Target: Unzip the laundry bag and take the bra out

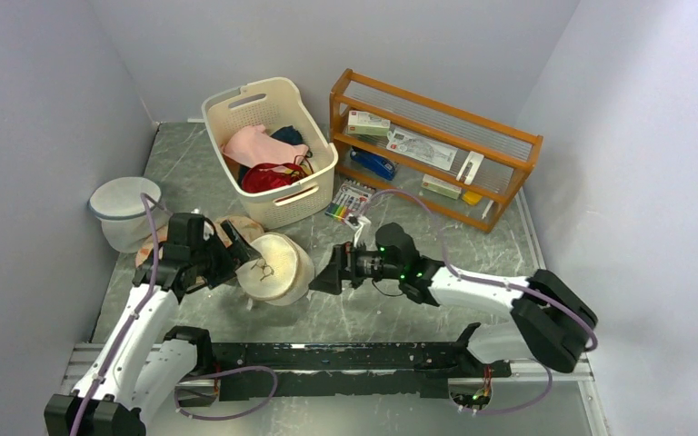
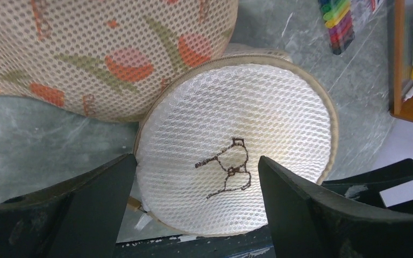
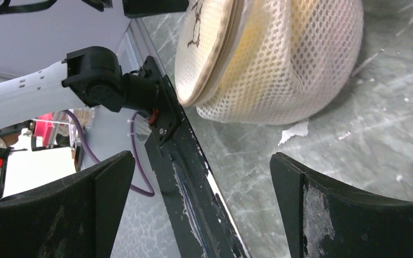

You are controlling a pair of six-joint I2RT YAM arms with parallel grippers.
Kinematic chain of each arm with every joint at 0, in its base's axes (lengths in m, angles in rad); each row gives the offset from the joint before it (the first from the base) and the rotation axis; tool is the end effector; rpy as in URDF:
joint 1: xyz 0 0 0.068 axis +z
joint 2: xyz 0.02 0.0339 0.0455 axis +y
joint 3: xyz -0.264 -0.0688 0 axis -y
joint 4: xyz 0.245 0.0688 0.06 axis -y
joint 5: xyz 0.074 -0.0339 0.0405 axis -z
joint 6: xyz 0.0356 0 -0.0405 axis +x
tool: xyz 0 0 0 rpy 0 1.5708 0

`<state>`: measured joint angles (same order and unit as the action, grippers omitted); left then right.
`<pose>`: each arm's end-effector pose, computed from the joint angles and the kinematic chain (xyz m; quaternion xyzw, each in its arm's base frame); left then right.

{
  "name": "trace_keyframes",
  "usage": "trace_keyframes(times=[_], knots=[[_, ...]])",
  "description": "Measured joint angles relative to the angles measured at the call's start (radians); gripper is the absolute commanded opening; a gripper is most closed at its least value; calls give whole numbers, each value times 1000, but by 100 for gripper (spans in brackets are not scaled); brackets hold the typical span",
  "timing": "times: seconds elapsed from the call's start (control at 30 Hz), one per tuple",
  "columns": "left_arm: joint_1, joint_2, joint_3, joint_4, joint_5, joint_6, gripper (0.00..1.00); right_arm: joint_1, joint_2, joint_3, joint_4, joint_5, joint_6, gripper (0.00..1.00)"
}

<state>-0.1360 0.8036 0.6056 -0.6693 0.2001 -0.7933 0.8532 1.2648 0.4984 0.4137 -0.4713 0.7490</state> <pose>0.1568 -0.0286 0.2311 -0.2689 0.8952 -0.2374 0.2645 0.1573 0.2049 0.2020 -0.1749 0.7895 0.5327 0.2496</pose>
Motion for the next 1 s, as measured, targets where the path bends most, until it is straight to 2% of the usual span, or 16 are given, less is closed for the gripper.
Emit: trace_keyframes(times=[0.1,0.27,0.3,0.33,0.47,0.57,0.67,0.77,1.0], knots=[[-1,-23,-38,6,19,-20,96,34,82,39,35,14,13,99],[-5,-10,-42,34,96,-21,96,68,207,50,127,26,64,91],[-6,0,-43,45,122,-19,98,68,223,50,132,27,71,91],[-8,10,-44,56,146,-18,95,68,238,50,134,31,77,91],[-39,29,-76,119,251,-24,91,65,234,61,82,82,71,90],[-92,29,-107,173,305,-47,96,50,193,76,17,133,51,90],[-165,39,-117,226,336,-81,100,-8,137,75,-35,159,34,86],[-248,58,-117,294,344,-117,99,-90,102,75,-62,164,16,82],[-438,176,-84,399,327,-153,99,-254,63,82,-179,145,-59,82]])
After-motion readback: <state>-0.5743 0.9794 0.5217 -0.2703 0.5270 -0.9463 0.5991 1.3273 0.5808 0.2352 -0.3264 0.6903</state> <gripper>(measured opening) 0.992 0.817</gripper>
